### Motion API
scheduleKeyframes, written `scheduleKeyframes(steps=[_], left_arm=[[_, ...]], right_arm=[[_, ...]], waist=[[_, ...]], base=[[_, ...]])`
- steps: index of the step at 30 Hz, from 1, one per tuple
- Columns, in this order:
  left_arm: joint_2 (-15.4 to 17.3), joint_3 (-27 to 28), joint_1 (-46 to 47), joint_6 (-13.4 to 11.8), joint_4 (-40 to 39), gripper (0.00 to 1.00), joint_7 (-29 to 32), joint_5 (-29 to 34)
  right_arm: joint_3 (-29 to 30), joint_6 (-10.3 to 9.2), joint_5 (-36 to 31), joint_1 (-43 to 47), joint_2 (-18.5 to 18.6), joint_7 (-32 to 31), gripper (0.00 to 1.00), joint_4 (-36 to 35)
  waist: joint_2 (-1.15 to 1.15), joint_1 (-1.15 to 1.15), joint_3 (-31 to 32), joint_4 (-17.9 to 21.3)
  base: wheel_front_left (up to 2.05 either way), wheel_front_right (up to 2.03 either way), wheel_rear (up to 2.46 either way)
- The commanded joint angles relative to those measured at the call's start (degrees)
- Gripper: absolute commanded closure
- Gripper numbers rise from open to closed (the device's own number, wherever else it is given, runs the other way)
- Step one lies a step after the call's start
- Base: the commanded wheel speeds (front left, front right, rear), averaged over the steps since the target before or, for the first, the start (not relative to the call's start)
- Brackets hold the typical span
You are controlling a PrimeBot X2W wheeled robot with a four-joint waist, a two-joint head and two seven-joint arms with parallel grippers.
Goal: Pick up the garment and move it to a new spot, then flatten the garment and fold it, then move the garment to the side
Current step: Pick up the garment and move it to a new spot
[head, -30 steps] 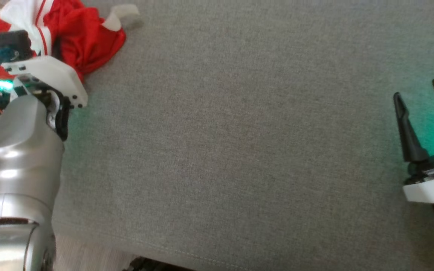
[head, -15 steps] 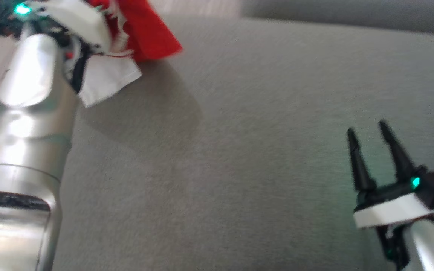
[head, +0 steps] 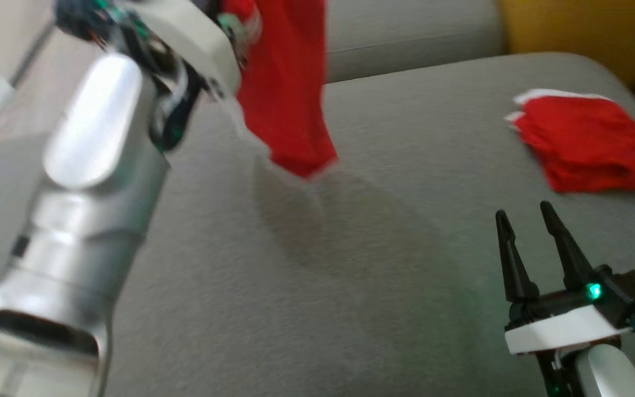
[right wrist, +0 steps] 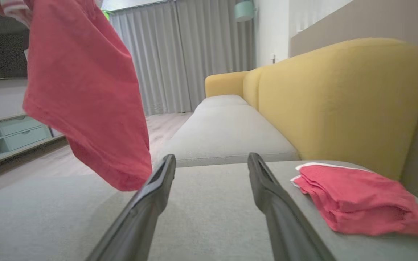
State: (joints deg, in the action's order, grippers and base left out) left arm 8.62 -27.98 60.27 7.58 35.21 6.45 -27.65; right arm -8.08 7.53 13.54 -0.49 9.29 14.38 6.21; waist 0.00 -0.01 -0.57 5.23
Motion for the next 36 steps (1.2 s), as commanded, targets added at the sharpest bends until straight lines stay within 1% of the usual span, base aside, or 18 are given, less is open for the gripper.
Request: scheduleKeyframes(steps=[1, 5, 9, 15, 17, 18, 19, 20, 21, 25, 26, 28, 33, 35, 36], left_arm=[[1.9, 0.8, 1.0, -0.1, -2.6, 1.0, 0.4, -0.6], [0.4, -1.7, -4.6, -0.1, -5.0, 1.0, 1.1, -2.5], [-1.1, -3.8, -10.7, -0.9, -5.4, 1.0, -0.1, -2.5], [-3.8, -7.5, -19.3, -1.1, -2.4, 1.0, -3.2, -3.4], [-4.5, -8.7, -21.2, -1.5, -0.6, 1.0, -4.8, -3.3], [-4.7, -9.5, -21.9, -1.5, 0.3, 0.96, -5.6, -3.3], [-5.0, -10.3, -22.6, -1.4, 1.0, 0.67, -6.3, -3.5], [-5.2, -11.1, -23.1, -1.3, 1.5, 0.24, -7.0, -3.7], [-5.4, -12.1, -23.5, -1.2, 1.9, 0.0, -7.6, -4.0], [-5.7, -15.3, -24.2, -1.0, 1.9, 0.0, -10.3, -5.8], [-5.7, -16.4, -24.0, -2.2, 0.8, 0.0, -12.2, -7.0], [-5.7, -16.7, -23.6, -3.9, 0.0, 0.0, -14.5, -7.7], [-5.4, -15.1, -24.5, -8.4, -0.8, 0.0, -19.1, -7.1], [-4.5, -13.6, -26.7, -10.0, -1.8, 0.0, -20.2, -7.4], [-4.5, -13.6, -26.7, -10.0, -1.8, 0.0, -20.2, -7.4]], right_arm=[[-1.0, -0.04, 0.2, -0.8, -0.2, 0.6, 0.0, -2.0], [-0.6, -0.04, 0.3, -0.4, -0.5, 0.6, 0.0, -2.4], [-0.9, -0.04, 0.2, -0.7, -1.2, 0.6, 0.0, -3.0], [-1.1, -0.04, 0.1, -2.0, -2.0, 0.6, 0.0, -3.2], [-1.0, -0.04, 0.1, -2.9, -2.0, 0.6, 0.0, -3.0], [-1.0, -0.04, 0.0, -3.3, -2.0, 0.6, 0.0, -2.9], [-1.0, -0.04, 0.0, -3.7, -2.0, 0.6, 0.0, -2.9], [-1.1, -0.04, 0.0, -4.1, -1.9, 0.6, 0.0, -2.8], [-1.1, -0.04, -0.1, -4.4, -1.9, 0.6, 0.0, -2.7], [-1.5, -0.04, -0.2, -5.3, -1.6, 0.6, 0.0, -2.2], [-1.6, -0.04, -0.2, -5.7, -1.5, 0.6, 0.0, -1.9], [-1.5, -0.04, -0.2, -5.6, -1.4, 0.6, 0.0, -1.5], [-0.7, -0.04, 0.0, -3.3, -1.4, 0.6, 0.0, -0.4], [-0.3, -0.04, 0.1, -1.9, -1.6, 0.6, 0.0, 0.0], [-0.3, -0.04, 0.1, -1.9, -1.6, 0.6, 0.0, 0.0]], waist=[[0.0, 0.01, 1.5, 5.0], [0.0, 0.01, 0.7, 7.0], [0.0, 0.01, -2.1, 8.0], [0.0, 0.01, -7.0, 7.5], [0.0, 0.01, -8.4, 7.0], [0.0, 0.01, -9.0, 6.7], [0.0, 0.01, -9.5, 6.3], [0.0, 0.01, -9.9, 5.9], [0.0, 0.01, -10.2, 5.3], [0.0, 0.01, -10.4, 3.2], [0.0, 0.01, -9.7, 2.0], [0.0, 0.01, -8.3, 0.7], [0.0, 0.01, -2.8, -2.5], [0.0, 0.01, -0.2, -3.7], [0.0, 0.01, -0.2, -3.7]], base=[[0.0, 0.0, 0.0], [0.0, 0.0, 0.0], [0.0, 0.0, 0.0], [0.0, 0.0, 0.0], [0.0, 0.0, 0.0], [0.0, 0.0, 0.0], [0.0, 0.0, 0.0], [0.0, 0.0, 0.0], [0.0, 0.0, 0.0], [0.0, 0.0, 0.0], [0.0, 0.0, 0.0], [0.0, 0.0, 0.0], [0.0, 0.0, 0.0], [0.0, 0.0, 0.0], [0.0, 0.0, 0.0]])
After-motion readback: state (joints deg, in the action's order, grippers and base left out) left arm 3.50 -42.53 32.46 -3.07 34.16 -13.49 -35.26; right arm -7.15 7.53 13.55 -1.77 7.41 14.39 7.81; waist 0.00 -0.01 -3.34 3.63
